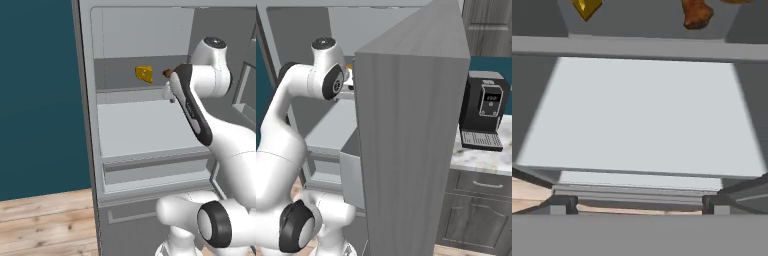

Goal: Take the cheese, chicken drumstick, and squash from the fridge and place them on the plate on the dining counter to create an appetizer plate.

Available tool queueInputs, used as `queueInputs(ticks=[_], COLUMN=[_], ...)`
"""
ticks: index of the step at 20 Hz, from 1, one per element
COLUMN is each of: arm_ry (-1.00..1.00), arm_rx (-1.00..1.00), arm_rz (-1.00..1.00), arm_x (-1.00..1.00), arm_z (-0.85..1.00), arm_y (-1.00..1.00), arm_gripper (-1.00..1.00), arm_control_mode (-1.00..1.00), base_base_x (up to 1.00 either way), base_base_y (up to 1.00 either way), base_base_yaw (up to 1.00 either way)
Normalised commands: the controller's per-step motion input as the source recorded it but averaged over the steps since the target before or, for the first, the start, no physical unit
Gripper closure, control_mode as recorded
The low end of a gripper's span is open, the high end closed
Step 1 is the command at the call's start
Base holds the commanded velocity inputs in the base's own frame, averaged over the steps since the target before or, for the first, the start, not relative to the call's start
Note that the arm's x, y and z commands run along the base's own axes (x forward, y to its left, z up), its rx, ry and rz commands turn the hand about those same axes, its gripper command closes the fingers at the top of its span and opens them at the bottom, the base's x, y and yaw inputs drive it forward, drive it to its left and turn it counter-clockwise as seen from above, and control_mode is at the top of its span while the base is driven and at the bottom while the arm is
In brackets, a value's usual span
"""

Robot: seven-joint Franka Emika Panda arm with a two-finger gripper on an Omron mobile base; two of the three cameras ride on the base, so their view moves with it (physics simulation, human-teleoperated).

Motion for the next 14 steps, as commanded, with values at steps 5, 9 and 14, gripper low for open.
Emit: queueInputs(ticks=[5,9,14], arm_ry=[-0.29,-0.34,-0.12], arm_rx=[-0.03,-0.03,-0.03], arm_rz=[-0.11,-0.14,-0.14], arm_x=[0.1,0.25,0.28], arm_z=[0.11,0.07,0.32], arm_y=[-0.09,-0.01,-0.09], arm_gripper=[-1.0,-1.0,-1.0], arm_control_mode=[-1.0,-1.0,-1.0], base_base_x=[0.0,0.0,0.0], base_base_y=[0.0,0.0,0.0], base_base_yaw=[0.0,0.0,0.0])
